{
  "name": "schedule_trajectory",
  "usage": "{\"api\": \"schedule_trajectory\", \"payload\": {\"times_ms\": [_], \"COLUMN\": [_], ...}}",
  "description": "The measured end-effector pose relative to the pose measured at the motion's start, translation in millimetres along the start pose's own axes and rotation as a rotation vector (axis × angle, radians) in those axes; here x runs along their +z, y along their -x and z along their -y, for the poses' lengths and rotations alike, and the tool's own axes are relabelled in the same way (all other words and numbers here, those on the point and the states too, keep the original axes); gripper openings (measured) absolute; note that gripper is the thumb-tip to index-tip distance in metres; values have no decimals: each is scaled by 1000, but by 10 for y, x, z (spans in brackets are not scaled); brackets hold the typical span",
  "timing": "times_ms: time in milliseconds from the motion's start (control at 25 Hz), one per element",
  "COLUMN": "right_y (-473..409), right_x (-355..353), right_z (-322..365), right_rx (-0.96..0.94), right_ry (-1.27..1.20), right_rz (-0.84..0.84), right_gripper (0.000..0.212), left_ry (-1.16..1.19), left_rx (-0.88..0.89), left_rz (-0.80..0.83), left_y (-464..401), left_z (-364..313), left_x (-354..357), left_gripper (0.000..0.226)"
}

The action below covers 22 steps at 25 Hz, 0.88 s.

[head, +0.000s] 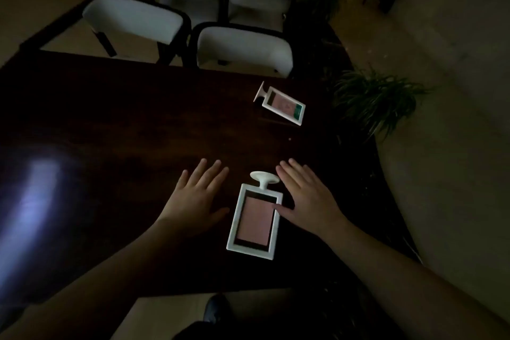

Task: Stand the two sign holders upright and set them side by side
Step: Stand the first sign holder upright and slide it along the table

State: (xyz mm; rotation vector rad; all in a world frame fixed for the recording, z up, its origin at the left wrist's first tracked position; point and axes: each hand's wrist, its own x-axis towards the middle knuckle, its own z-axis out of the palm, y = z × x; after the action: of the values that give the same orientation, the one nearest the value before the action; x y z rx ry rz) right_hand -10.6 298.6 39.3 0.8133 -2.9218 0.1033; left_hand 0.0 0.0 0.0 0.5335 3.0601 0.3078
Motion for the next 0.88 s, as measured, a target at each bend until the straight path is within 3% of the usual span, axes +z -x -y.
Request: {"api": "schedule_trajectory", "payload": {"times_ms": [160, 400, 880], "right_y": [118, 181, 140], "right_x": [376, 812, 1081], "right_z": [-202, -378, -425], "right_rx": [42, -48, -92], "right_ry": [67, 84, -135], "right_rz": [136, 283, 237], "right_gripper": [85, 80, 74], "left_ry": [-117, -200, -207], "left_rx": [58, 101, 120], "left_rz": [145, 261, 363], "left_y": [-47, -44, -62], "left_z": [49, 11, -119], "left_x": [366, 660, 845], "left_gripper": [92, 86, 71]}}
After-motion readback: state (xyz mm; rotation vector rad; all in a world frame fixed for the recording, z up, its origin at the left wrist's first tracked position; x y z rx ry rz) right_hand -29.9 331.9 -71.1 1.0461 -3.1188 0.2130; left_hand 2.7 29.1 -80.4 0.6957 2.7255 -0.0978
